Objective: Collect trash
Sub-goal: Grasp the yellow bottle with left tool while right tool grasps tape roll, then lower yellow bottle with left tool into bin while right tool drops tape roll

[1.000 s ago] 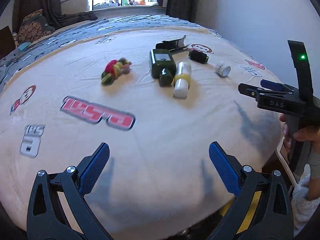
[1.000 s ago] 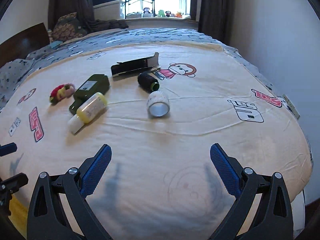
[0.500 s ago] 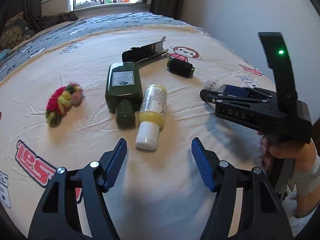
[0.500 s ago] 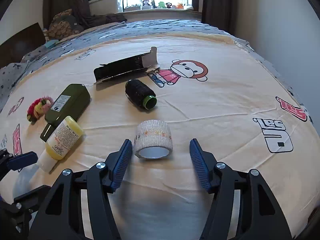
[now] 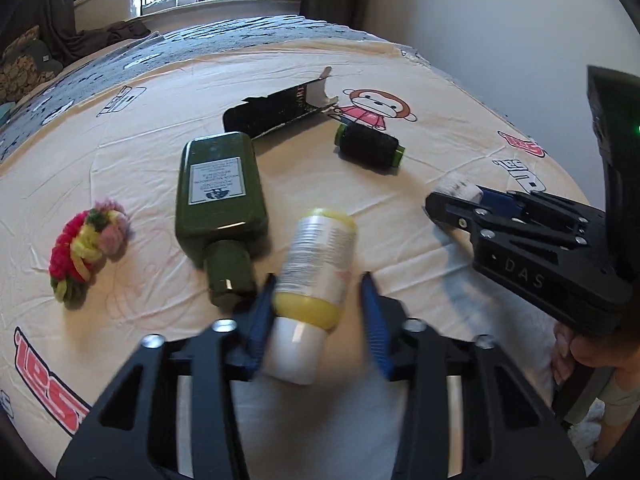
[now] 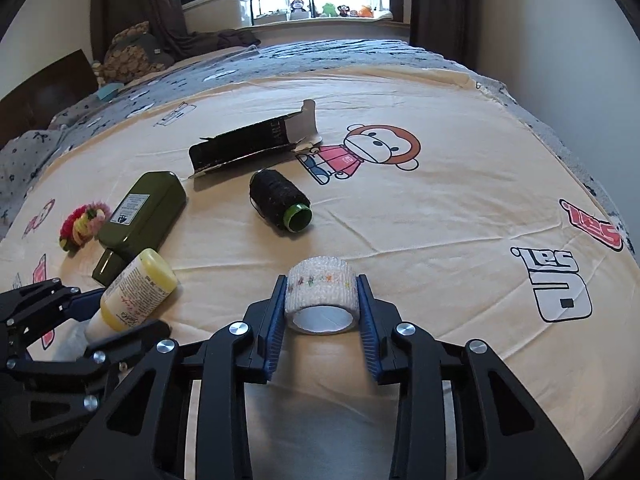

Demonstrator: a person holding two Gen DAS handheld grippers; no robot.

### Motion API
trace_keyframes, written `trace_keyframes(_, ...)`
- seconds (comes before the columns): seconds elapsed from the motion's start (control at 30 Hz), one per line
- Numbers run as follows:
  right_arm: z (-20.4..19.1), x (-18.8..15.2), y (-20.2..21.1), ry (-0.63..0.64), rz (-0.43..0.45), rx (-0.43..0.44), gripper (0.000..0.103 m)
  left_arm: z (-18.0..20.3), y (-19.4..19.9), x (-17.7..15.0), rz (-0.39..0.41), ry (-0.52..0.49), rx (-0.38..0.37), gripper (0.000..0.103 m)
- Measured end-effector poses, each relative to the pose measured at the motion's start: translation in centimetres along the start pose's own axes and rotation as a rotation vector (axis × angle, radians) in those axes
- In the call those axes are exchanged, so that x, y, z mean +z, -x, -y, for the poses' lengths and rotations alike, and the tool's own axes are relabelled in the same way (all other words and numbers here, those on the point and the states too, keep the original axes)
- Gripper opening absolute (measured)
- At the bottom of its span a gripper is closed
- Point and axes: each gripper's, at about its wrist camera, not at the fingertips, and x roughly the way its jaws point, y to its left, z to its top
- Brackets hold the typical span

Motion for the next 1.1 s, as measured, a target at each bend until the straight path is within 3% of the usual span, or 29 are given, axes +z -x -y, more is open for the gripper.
trace_keyframes(0.27, -0.2, -1.1, 1.7, 0.021, 0.002, -0.002, 0.034, -0.3, 2.5, -2.4, 0.002, -0.012, 0.009, 0.032)
trace_keyframes(0.57, -2.5, -4.9, 7.4, 0.079, 0.062, 0.054, 0.034, 0.3, 9.3, -8.2, 0.055, -0.017, -0.005, 0.032)
trace_keyframes(0.83, -5.0, -10.4, 13.5, 0.139, 0.105, 0.14, 0.034, 1.8, 14.8, -14.4, 0.093, -0.011, -0.047, 0.032)
trace_keyframes(1.1, -7.0, -17.4, 15.3, 0.183, 0.035, 0.184, 0.034, 3.1, 15.3, -21.5, 0.014, -0.029, -0.074, 0.032)
